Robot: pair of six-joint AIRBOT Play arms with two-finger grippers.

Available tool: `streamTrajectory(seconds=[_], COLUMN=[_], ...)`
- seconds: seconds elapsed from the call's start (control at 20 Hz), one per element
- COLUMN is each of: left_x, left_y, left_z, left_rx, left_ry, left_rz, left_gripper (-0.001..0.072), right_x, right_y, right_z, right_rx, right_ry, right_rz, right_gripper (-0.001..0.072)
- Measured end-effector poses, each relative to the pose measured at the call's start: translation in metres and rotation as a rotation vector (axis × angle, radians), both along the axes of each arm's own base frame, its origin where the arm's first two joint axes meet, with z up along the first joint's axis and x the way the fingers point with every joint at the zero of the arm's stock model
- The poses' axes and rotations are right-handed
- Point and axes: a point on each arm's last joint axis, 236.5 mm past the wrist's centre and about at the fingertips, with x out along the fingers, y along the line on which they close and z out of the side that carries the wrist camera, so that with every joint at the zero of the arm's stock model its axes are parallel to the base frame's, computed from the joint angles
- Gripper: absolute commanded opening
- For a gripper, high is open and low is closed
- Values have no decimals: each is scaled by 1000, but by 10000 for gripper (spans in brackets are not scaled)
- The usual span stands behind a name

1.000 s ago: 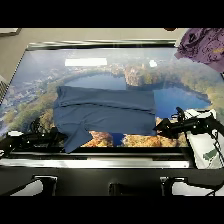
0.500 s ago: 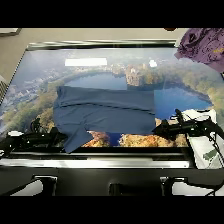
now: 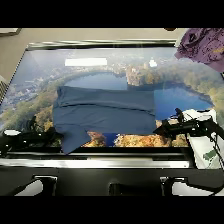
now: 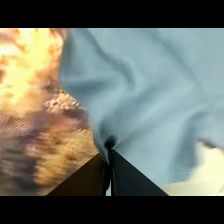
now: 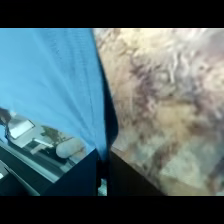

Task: Fold the clothes and pants, and hang the long-sleeved shirts on hangers.

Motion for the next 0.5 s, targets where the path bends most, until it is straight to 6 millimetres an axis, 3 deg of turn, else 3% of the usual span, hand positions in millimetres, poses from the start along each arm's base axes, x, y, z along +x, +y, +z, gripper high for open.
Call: streamTrajectory(seconds=[0.05, 0.25, 0.5], left_x=[-2, -21, -25], left_y=[1, 10, 15], left_z=[19, 60, 94], left_rx=[3, 92, 172], left_ry=[-23, -72, -144], left_rz=[-17, -65, -54], left_gripper=[18, 17, 17], right_x=[-6, -20, -20], right_y=[-2, -13, -19], right_z=[10, 39, 64], right_rx=[-24, -126, -194], right_ry=[-4, -38, -99], right_rz=[21, 50, 15], right_gripper=[30, 29, 30])
